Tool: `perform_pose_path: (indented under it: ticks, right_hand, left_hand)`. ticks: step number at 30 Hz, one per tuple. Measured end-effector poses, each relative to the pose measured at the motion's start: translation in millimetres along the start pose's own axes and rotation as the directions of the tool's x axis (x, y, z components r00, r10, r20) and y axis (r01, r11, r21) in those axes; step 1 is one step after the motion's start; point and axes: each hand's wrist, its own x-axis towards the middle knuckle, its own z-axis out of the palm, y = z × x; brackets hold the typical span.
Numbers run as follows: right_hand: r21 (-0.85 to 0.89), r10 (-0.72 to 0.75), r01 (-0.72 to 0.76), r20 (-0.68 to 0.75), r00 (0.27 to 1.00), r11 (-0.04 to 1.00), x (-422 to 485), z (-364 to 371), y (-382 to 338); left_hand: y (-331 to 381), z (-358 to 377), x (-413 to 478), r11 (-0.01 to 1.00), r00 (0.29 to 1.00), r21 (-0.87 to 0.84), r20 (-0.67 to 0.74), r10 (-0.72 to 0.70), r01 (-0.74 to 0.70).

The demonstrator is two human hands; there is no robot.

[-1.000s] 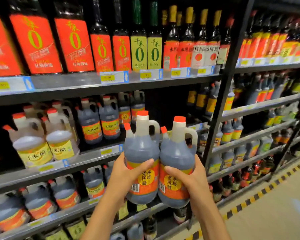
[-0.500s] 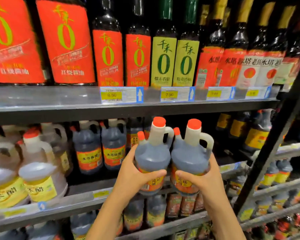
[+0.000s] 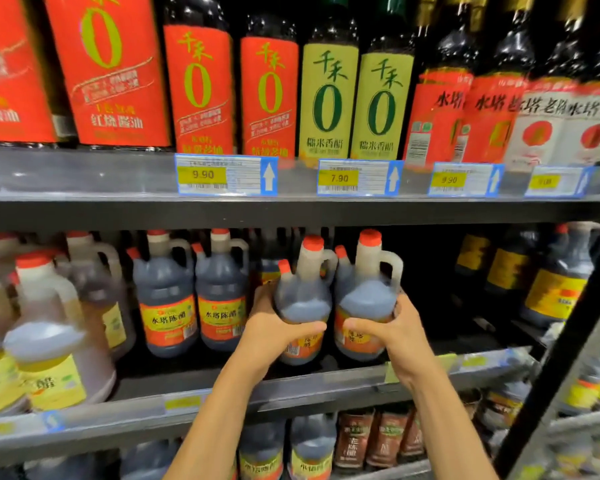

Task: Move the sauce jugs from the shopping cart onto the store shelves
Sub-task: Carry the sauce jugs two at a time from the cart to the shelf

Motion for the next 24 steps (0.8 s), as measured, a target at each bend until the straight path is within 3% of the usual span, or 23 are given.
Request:
perform_pose_path:
  ticks: [4, 10, 16, 19, 24]
  right_hand:
    - [-0.024, 0.039, -0.039, -0.013, 0.999, 0.999, 20, 4, 19]
    - [0.085, 0.115, -0.116, 0.019, 0.993, 0.99, 40, 11, 43]
    - [0.125, 0.178, -0.198, 0.159, 0.971, 0.972, 55, 8, 52]
    - [0.143, 0.175, -0.197, 0.151, 0.973, 0.97, 57, 12, 55]
    - [0.139, 0.207, -0.229, 0.155, 0.966, 0.963, 62, 13, 51]
  left_hand:
    - [-8, 7, 14, 0.997, 0.996, -0.045, -0.05, -0.072, 0.07]
    - [-19, 15, 41, 0.955, 0.971, 0.197, -0.135, -0.198, 0.222]
    - [-13, 17, 30, 0.963, 0.961, 0.261, -0.277, 0.008, 0.067]
    - [-8, 24, 28, 0.947, 0.929, 0.314, -0.365, 0.056, 0.066]
    - [-12, 25, 20, 0.906, 0.914, 0.421, -0.381, 0.136, 0.04]
